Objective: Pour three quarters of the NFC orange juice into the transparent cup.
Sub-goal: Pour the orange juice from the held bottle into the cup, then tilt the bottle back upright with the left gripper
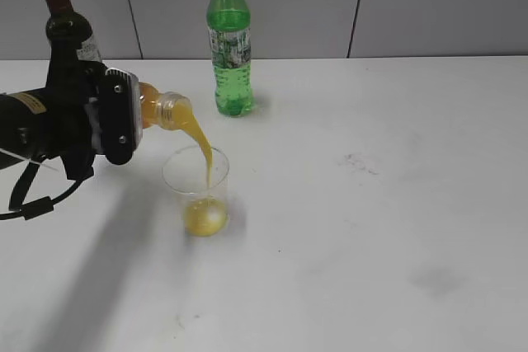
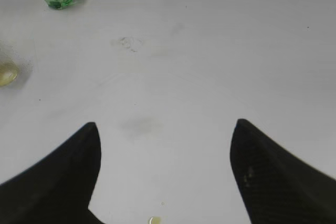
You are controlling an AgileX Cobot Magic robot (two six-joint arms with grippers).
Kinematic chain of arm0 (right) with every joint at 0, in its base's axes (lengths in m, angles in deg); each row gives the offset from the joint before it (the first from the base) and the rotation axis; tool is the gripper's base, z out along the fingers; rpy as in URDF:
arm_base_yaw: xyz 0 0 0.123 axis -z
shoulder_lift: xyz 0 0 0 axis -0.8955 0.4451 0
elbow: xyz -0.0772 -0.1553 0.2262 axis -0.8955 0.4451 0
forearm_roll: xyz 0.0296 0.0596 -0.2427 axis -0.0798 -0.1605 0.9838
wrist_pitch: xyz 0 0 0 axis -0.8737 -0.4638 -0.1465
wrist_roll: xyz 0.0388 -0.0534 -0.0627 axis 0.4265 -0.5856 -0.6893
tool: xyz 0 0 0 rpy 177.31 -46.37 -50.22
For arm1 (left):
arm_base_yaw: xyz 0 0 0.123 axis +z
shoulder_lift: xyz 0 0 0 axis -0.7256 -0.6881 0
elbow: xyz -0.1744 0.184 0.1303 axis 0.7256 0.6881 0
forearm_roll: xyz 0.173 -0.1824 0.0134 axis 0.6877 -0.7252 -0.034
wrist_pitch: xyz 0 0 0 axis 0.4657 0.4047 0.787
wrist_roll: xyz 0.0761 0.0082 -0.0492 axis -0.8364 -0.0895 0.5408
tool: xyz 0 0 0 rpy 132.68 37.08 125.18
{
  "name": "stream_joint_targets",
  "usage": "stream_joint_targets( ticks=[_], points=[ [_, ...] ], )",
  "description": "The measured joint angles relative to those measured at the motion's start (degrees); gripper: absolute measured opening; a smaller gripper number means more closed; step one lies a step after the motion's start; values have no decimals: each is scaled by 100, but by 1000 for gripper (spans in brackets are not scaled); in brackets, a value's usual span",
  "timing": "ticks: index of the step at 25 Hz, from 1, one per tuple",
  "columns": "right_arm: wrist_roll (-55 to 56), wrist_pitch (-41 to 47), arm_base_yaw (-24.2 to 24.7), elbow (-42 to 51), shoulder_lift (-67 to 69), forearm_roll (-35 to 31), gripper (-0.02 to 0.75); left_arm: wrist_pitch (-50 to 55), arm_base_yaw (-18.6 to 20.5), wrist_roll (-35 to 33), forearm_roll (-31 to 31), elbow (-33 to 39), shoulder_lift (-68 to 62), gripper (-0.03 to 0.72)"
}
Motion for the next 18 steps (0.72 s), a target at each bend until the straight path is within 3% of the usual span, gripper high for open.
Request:
stream_joint_targets(
  ticks=[18],
  points=[
    [0,0,0,0,0,0,589,-111,0,-427,6,0,0,480]
  ],
)
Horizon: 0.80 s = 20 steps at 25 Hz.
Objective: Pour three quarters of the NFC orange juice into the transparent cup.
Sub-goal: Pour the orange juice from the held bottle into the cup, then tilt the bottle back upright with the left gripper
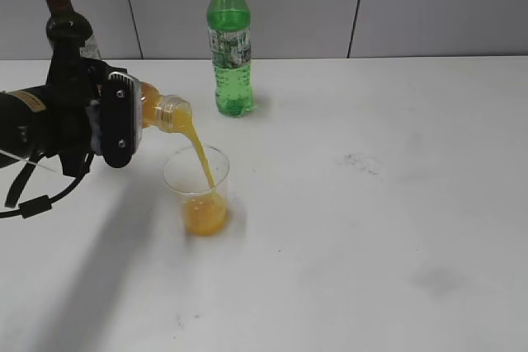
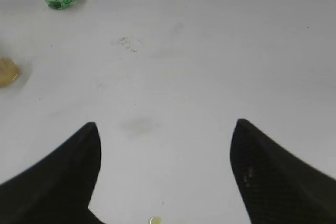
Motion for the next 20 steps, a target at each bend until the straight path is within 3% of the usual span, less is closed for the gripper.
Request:
stream_joint_targets(
  ticks=[20],
  points=[
    [0,0,0,0,0,0,589,-254,0,-742,-366,0,0,480]
  ],
)
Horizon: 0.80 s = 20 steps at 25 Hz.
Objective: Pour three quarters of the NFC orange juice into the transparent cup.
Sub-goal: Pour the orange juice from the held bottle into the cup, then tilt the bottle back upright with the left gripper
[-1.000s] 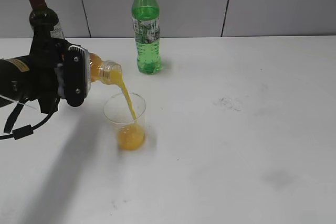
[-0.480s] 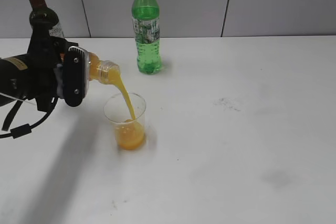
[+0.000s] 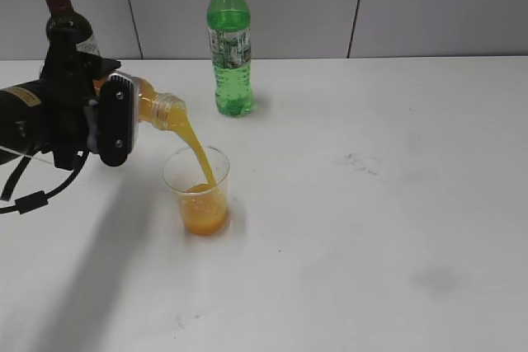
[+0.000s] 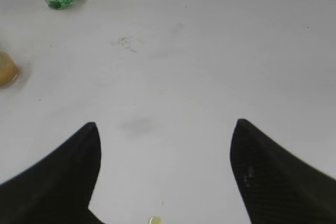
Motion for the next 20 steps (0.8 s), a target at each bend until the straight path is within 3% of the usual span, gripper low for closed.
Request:
stream_joint_targets(
  ticks=[20],
  points=[
    [0,0,0,0,0,0,589,-215,0,-90,-21,0,0,480]
  ],
)
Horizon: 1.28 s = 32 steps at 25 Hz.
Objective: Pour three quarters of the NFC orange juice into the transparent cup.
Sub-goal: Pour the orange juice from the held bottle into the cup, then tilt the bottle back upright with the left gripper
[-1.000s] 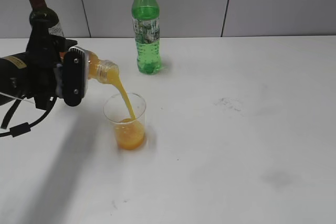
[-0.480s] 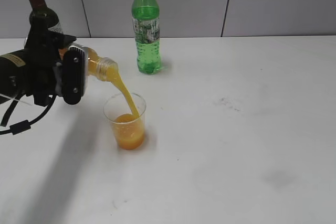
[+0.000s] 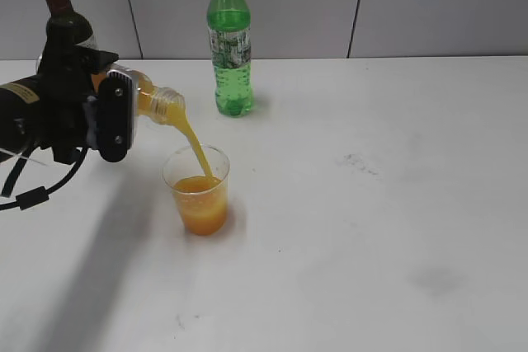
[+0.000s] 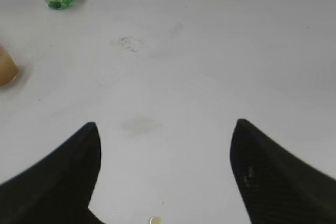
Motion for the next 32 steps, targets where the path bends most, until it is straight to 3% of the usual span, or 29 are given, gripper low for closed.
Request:
stream_joint_targets(
  ticks=[32],
  points=[
    [0,0,0,0,0,0,589,-57,0,-109,0,0,0,480]
  ],
)
